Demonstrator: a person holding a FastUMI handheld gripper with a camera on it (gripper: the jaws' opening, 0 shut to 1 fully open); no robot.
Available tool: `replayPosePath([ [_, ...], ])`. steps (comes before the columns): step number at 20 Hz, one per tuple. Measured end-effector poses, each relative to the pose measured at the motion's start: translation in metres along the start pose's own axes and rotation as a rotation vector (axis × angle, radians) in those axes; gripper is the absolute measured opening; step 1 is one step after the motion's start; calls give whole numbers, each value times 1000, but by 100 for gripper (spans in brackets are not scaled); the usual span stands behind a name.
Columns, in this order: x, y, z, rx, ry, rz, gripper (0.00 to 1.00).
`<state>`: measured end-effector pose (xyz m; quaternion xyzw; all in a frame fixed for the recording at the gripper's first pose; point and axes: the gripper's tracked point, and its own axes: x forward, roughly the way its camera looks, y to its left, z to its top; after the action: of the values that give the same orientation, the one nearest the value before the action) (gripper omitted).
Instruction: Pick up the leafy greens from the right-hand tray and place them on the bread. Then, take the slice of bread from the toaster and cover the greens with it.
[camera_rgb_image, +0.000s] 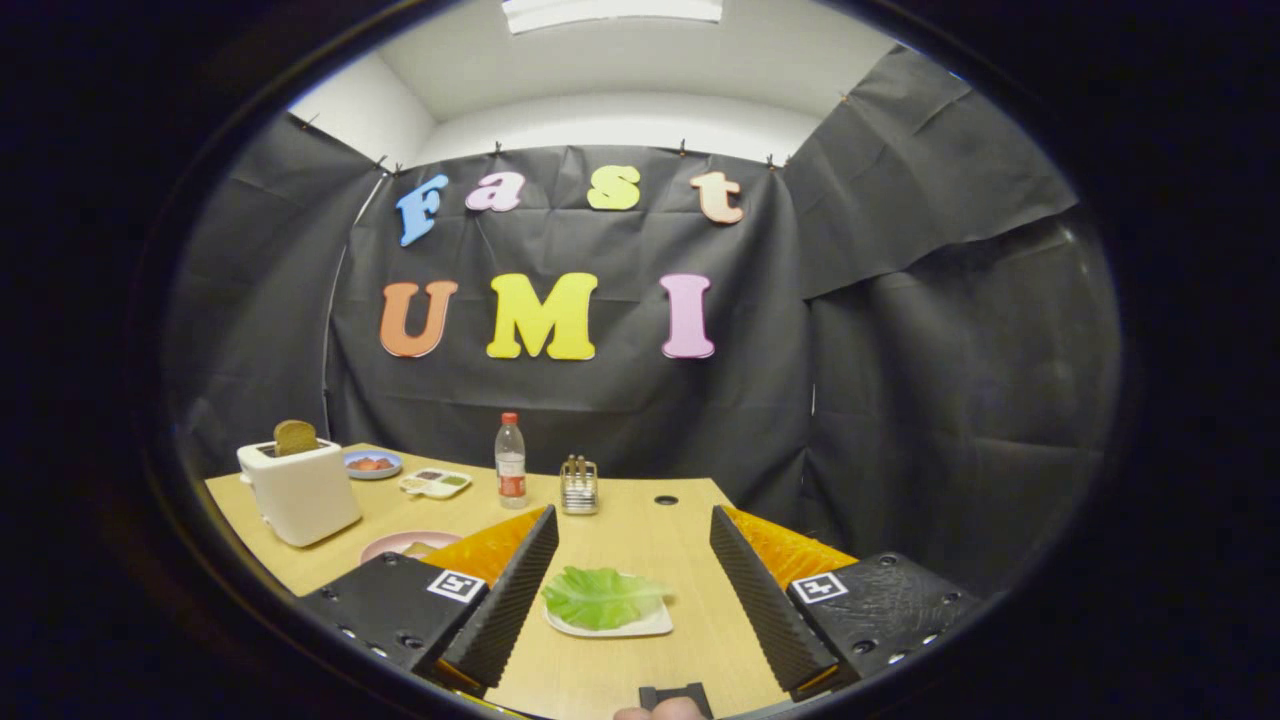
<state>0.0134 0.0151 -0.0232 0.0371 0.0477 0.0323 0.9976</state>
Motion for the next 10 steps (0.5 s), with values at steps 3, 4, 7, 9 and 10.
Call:
replayPosePath([
  [3,14,-1,-12,44,48,15,95],
  [4,19,-3,-19,59,72,17,95],
  [7,40,-5,-37,105,136,24,95],
  [9,56,-7,-51,119,179,23,95],
  [10,62,-6,-56,126,200,29,95],
])
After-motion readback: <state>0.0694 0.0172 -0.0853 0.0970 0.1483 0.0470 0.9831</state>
